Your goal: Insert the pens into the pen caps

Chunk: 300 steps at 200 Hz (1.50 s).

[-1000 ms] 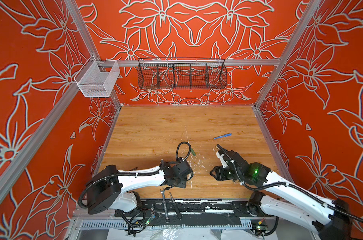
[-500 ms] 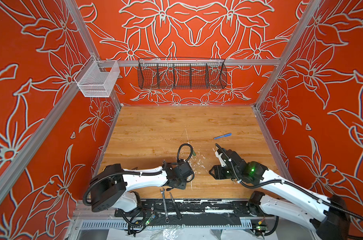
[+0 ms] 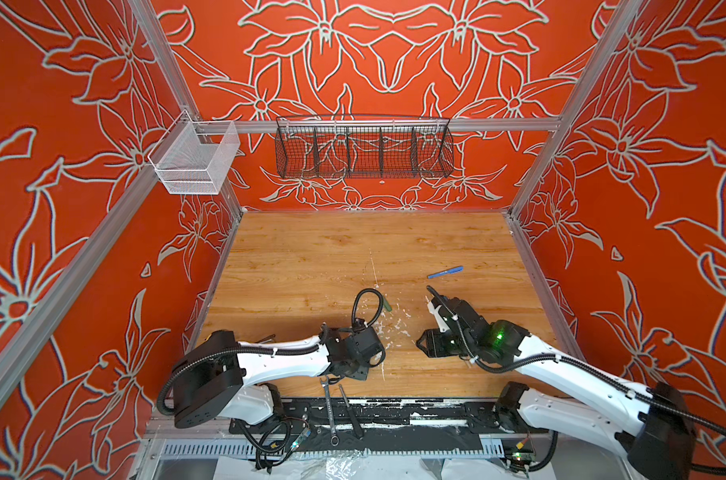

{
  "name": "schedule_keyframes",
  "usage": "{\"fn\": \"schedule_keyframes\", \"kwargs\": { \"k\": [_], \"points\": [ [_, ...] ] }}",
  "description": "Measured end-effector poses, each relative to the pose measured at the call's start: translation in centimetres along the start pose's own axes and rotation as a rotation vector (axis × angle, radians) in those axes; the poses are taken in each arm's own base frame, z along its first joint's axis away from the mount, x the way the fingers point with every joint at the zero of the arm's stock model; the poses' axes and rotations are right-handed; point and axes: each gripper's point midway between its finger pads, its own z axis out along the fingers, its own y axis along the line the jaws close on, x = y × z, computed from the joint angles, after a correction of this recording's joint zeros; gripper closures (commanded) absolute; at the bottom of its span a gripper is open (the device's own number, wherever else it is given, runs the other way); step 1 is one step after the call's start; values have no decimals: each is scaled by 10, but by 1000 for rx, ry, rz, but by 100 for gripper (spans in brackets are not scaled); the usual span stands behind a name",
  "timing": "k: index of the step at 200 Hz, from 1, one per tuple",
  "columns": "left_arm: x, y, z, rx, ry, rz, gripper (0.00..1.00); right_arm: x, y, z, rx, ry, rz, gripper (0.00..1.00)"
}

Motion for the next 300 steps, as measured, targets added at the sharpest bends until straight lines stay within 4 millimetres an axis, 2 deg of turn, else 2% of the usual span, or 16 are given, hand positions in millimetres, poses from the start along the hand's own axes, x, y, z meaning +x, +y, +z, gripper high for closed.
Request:
{"fn": "schedule_keyframes", "kwargs": {
  "k": [50, 116, 138, 213, 249, 279, 300],
  "points": [
    [-1, -1, 1, 13, -15, 26, 68, -5, 4, 1, -3, -5, -4, 45],
    [1, 1, 5, 30, -32, 28, 69, -22, 17, 2, -3, -7, -46, 45],
    [1, 1, 5, 33, -35, 32, 76, -29, 23, 2, -7, -11, -64, 45],
    [1, 1, 6, 35, -42, 64, 91, -75, 42, 0, -8, -4, -170, 42],
    [1, 1, 6, 42, -50, 80, 97, -87, 40, 10, 18, 39, -216, 42],
    [1, 3, 5, 33, -51, 101, 100, -88, 33, 20, 22, 89, -223, 42],
    [-4, 4, -6, 47, -85, 107, 100, -93, 27, 19, 20, 95, -207, 42]
  ]
}}
